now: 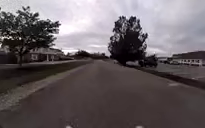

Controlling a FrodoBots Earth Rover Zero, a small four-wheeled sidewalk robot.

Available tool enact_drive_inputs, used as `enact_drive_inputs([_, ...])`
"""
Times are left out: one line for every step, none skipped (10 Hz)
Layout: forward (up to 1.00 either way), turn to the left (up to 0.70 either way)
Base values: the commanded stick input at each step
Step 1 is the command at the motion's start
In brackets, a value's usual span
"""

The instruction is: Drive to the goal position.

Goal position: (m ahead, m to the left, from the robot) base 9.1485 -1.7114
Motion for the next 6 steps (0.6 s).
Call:
enact_drive_inputs([0.70,0.00])
enact_drive_inputs([0.70,0.00])
enact_drive_inputs([0.70,0.00])
enact_drive_inputs([0.70,0.00])
enact_drive_inputs([0.70,0.00])
enact_drive_inputs([0.70,0.00])
